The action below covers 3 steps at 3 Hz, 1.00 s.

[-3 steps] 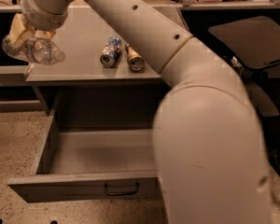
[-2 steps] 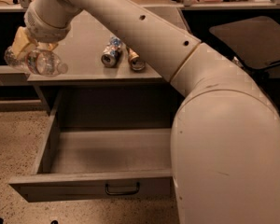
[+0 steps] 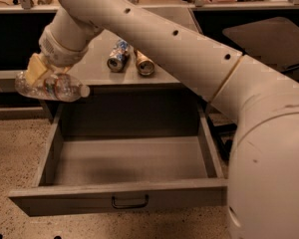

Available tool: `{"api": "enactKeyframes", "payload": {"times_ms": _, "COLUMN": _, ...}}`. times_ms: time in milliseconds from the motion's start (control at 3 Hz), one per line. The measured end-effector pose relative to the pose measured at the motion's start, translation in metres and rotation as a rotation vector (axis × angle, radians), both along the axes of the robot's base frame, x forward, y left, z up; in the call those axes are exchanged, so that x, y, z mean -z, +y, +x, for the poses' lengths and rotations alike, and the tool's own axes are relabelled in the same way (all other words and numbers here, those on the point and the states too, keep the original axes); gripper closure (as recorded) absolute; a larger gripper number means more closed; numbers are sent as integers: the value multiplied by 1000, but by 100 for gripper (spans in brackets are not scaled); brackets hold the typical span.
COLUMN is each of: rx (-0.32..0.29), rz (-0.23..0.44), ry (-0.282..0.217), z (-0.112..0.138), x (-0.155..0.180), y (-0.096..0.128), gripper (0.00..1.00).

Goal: Place water bottle into top drawer

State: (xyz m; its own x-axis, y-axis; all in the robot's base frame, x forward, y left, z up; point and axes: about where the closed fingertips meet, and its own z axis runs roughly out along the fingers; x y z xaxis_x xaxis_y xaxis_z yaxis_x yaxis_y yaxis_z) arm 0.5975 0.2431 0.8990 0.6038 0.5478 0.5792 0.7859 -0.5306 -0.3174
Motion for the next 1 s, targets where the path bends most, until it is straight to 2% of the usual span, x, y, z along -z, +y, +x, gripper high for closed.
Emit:
{"api": "enactKeyframes", "payload": {"times_ms": 333, "rx": -60, "rz": 18, "ry": -121, "z": -29, "x": 6, "y": -25, "gripper": 100}}
{"api": "enactKeyframes", "payload": {"times_ms": 667, "rx": -17, "rz": 58, "ry": -186, "z": -16, "x": 3, "y": -44, "gripper": 100}}
{"api": "enactKeyframes", "payload": {"times_ms": 1000, "rx": -20, "rz": 9, "ry": -222, "z": -18, "x": 15, "y": -56, "gripper": 100}}
